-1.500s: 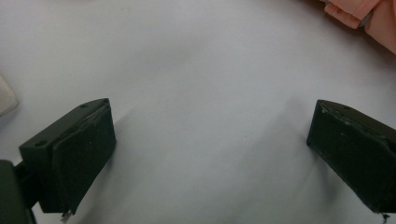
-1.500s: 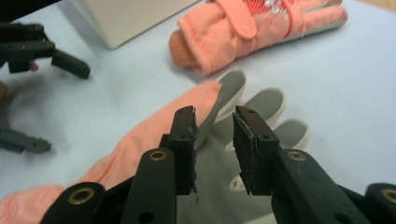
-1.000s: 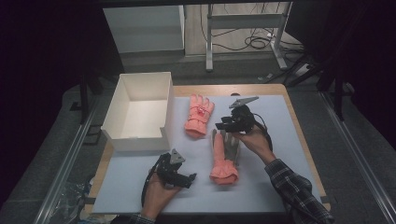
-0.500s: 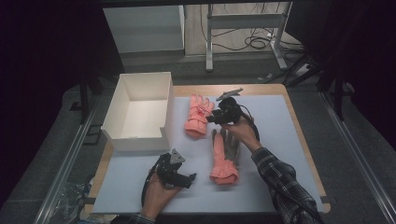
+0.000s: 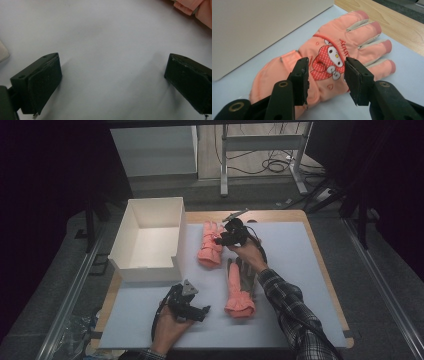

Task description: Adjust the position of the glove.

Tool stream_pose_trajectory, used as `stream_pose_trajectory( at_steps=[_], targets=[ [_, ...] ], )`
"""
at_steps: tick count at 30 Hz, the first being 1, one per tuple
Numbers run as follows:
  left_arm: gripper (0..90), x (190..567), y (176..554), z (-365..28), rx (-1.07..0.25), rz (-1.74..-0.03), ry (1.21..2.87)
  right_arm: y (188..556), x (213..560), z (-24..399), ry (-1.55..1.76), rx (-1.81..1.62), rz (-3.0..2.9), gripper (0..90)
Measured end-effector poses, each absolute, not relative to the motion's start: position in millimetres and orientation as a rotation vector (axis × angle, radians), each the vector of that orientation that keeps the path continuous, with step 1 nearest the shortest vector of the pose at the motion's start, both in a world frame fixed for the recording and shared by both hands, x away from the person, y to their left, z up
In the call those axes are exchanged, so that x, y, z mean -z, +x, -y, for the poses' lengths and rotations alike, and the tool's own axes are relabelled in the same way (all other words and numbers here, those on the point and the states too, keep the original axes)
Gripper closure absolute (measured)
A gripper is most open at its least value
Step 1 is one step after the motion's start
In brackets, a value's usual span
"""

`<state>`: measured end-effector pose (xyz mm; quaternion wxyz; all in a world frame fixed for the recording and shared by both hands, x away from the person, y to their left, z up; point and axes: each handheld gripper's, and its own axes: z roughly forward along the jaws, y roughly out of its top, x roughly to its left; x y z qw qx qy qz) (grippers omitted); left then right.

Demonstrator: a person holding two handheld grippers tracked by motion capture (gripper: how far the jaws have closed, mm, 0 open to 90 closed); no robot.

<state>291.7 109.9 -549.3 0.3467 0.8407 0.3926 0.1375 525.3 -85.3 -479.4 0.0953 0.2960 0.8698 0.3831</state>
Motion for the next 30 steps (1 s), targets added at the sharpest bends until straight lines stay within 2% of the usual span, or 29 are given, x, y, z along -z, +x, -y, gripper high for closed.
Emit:
stream_pose_trajectory(
  at_steps=[6, 10, 15, 20, 21, 22, 24, 25, 26, 30],
  targets=[
    [1.2, 549.2, 291.7, -109.9, -0.357, -1.018, 2.181, 535.4, 485.2, 76.7, 0.888, -1.127, -2.579, 52.6],
    [1.2, 549.3, 291.7, -109.9, -0.357, -1.018, 2.181, 542.6, 493.6, 69.6, 0.896, -1.083, -2.580, 46.2],
    [1.2, 549.3, 291.7, -109.9, -0.357, -1.018, 2.181, 548.6, 501.2, 68.0, 0.924, -1.064, -2.600, 45.2],
    [1.2, 549.2, 291.7, -109.9, -0.357, -1.017, 2.181, 552.0, 509.2, 64.4, 0.947, -1.047, -2.639, 61.9],
    [1.2, 549.2, 291.7, -109.9, -0.357, -1.017, 2.181, 552.0, 509.2, 64.4, 0.947, -1.047, -2.639, 61.9],
    [1.2, 549.3, 291.7, -109.9, -0.357, -1.017, 2.181, 552.2, 510.0, 63.7, 0.951, -1.047, -2.648, 68.3],
    [1.2, 549.3, 291.7, -109.9, -0.357, -1.017, 2.181, 552.7, 509.7, 63.6, 0.965, -1.040, -2.653, 74.6],
    [1.2, 549.3, 291.7, -109.9, -0.357, -1.017, 2.181, 552.7, 509.7, 63.6, 0.965, -1.040, -2.653, 74.6],
    [1.2, 549.3, 291.6, -109.9, -0.357, -1.017, 2.181, 552.2, 507.9, 63.7, 0.974, -1.030, -2.657, 81.3],
    [1.3, 549.3, 291.7, -109.9, -0.357, -1.017, 2.181, 549.5, 502.4, 63.5, 0.957, -1.015, -2.650, 86.4]
  ],
)
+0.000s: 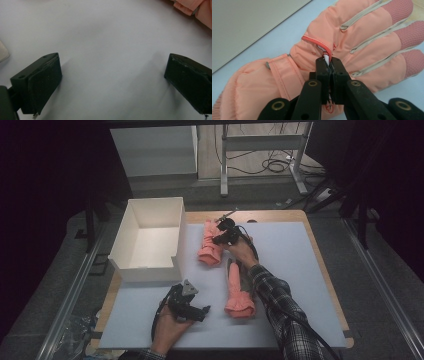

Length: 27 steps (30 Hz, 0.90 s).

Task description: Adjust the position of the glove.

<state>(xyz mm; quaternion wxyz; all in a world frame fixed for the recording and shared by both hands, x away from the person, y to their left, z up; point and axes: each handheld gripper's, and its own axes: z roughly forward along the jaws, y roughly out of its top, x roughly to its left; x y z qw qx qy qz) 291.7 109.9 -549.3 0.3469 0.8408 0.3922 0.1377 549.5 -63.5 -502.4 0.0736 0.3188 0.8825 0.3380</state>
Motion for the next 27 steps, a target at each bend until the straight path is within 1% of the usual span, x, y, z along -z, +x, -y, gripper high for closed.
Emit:
stream_pose_trajectory(
  at_steps=[15, 20, 27],
  targets=[
    [1.3, 549.2, 291.6, -109.9, -0.357, -1.018, 2.182, 536.3, 475.0, 69.6, 0.940, -1.109, -2.625, 86.9],
    [1.2, 549.2, 291.6, -109.9, -0.357, -1.018, 2.182, 525.5, 458.0, 71.0, 0.895, -1.162, -2.633, 86.7],
    [1.2, 549.2, 291.6, -110.0, -0.358, -1.018, 2.184, 513.3, 443.2, 74.2, 0.844, -1.187, -2.637, 86.6]
  ],
)
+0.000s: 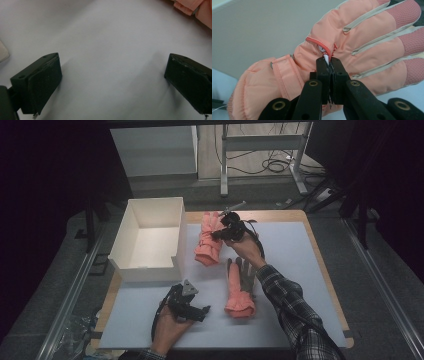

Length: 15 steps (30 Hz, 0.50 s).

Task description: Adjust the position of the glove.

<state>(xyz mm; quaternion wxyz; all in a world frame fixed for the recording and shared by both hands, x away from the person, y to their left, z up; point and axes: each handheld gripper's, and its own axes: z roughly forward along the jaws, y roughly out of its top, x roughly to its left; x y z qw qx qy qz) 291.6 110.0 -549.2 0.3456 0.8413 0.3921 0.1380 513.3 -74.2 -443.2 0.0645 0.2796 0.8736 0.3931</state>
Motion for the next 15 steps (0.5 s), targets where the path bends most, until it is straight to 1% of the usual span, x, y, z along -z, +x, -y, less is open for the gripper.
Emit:
stream_pose_trajectory(
  at_steps=[4, 15],
  targets=[
    [1.2, 549.2, 291.7, -110.0, -0.358, -1.017, 2.184, 501.9, 432.7, 77.4, 0.810, -1.207, -2.637, 86.6],
    [1.2, 549.3, 291.7, -110.0, -0.358, -1.017, 2.182, 483.4, 420.1, 90.5, 0.802, -1.252, -2.641, 86.6]
  ],
)
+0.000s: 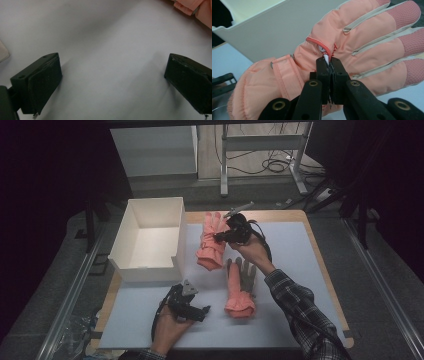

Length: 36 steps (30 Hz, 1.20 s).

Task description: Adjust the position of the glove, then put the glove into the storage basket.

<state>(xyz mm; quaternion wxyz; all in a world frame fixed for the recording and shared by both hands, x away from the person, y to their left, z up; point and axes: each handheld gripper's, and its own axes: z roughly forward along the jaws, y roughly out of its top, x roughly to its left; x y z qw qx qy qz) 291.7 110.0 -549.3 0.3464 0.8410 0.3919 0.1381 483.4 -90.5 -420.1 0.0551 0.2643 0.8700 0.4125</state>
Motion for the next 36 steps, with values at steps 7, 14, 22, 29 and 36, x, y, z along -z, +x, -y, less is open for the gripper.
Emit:
stream_pose_trajectory(
  at_steps=[7, 14, 22, 29, 36],
  targets=[
    [1.3, 549.3, 291.7, -110.0, -0.358, -1.017, 2.183, 468.4, 408.4, 97.8, 0.793, -1.266, -2.654, 86.6],
    [1.2, 549.4, 291.8, -110.0, -0.361, -1.016, 2.182, 450.6, 400.0, 108.0, 0.773, -1.257, -2.659, 86.5],
    [1.2, 549.3, 291.8, -110.0, -0.361, -1.017, 2.183, 430.9, 395.9, 125.4, 0.782, -1.237, -2.662, 86.5],
    [1.2, 549.2, 291.7, -109.9, -0.361, -1.017, 2.183, 413.2, 397.9, 143.3, 0.785, -1.219, -2.672, 86.5],
    [1.2, 549.2, 291.7, -109.9, -0.361, -1.017, 2.183, 394.8, 403.9, 164.3, 0.796, -1.216, -2.681, 86.5]
  ],
)
